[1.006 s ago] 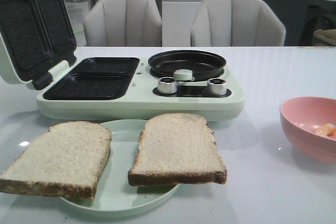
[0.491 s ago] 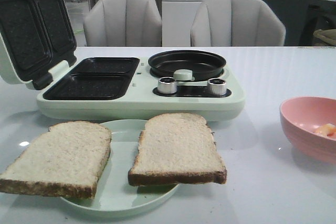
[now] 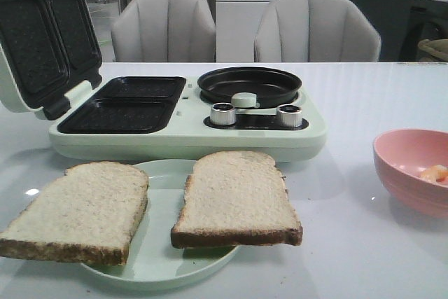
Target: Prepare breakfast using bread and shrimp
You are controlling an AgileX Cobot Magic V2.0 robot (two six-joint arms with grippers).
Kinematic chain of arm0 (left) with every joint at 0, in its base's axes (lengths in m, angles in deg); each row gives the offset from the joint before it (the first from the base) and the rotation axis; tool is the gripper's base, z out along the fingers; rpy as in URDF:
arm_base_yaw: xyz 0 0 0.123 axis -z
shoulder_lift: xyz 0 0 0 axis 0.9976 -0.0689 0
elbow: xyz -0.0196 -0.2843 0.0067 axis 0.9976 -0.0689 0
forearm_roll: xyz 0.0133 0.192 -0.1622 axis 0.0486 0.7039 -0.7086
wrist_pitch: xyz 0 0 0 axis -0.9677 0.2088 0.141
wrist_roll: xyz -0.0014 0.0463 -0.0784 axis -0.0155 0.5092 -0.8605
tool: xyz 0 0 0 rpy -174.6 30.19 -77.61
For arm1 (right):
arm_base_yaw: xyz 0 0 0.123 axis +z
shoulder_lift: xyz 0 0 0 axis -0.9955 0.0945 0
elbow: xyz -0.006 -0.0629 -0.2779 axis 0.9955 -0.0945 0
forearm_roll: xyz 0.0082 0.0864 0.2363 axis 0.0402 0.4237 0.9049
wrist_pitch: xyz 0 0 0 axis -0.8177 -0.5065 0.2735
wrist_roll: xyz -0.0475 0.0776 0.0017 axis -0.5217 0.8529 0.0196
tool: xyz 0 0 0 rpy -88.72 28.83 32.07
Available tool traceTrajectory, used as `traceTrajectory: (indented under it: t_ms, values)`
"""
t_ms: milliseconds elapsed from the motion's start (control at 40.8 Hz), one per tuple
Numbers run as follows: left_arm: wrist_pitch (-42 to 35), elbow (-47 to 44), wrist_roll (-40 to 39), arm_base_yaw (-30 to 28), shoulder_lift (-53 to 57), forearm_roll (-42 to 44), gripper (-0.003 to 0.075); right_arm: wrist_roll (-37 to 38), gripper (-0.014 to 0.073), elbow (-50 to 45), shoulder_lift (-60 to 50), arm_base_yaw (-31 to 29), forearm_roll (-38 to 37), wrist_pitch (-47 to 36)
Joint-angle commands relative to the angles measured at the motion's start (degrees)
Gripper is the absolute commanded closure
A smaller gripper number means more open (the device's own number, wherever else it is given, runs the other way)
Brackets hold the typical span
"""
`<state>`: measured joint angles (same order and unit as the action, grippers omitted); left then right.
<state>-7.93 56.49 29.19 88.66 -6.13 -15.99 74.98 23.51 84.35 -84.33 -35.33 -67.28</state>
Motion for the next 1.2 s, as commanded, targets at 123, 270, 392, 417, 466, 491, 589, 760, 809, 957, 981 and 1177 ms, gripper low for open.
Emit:
traceTrajectory:
  t_ms: [123,270,392,417,466,491,589,760,809,957,981,1177]
  values:
    - [-6.73,-1.64,-0.36,0.19,0.9,0.13,0.0621,0.01,0.0558,1.8,-1.12,-0.28,-0.53,-5.91]
    - [-8.33,2.89,-0.36,0.19,0.9,0.13,0.0621,0.01,0.0558,8.51,-1.12,-0.28,-0.53,-1.74]
    - [-6.73,11.29,-0.36,0.19,0.49,0.13,0.0621,0.01,0.0558,16.6,0.19,-0.28,-0.53,5.05]
    - [-6.02,13.46,-0.36,0.19,0.04,0.13,0.0621,0.01,0.0558,17.93,0.93,-0.28,-0.53,6.44]
    - [-3.75,17.3,-0.36,0.19,-1.21,0.13,0.0621,0.01,0.0558,21.41,2.87,-0.28,-0.53,8.85]
    - [-1.81,18.94,-0.36,0.19,-2.16,0.13,0.0621,0.01,0.0558,23.09,3.71,-0.28,-0.53,9.63]
    - [5.57,26.29,-0.36,0.19,-7.0,0.13,0.0621,0.01,0.0558,28.66,8.22,-0.28,-0.53,12.96]
    - [15.56,32.9,-0.36,0.19,-16.19,0.13,0.0621,0.01,0.0558,36.09,16.33,-0.28,-0.53,18.92]
    - [16.23,33.0,-0.36,0.19,-18.56,0.13,0.0621,0.01,0.0558,37.14,18.33,-0.28,-0.53,20.78]
    - [21.23,33.0,-0.36,0.19,-23.55,0.13,0.0621,0.01,0.0558,37.35,23.83,-0.28,-0.53,25.02]
    - [22.52,33.0,-0.36,0.19,-24.34,0.13,0.0621,0.01,0.0558,37.29,24.83,-0.28,-0.53,25.83]
    - [24.9,32.48,-0.36,0.19,-28.01,0.13,0.0621,0.01,0.0558,37.1,31.12,-0.28,-0.53,31.14]
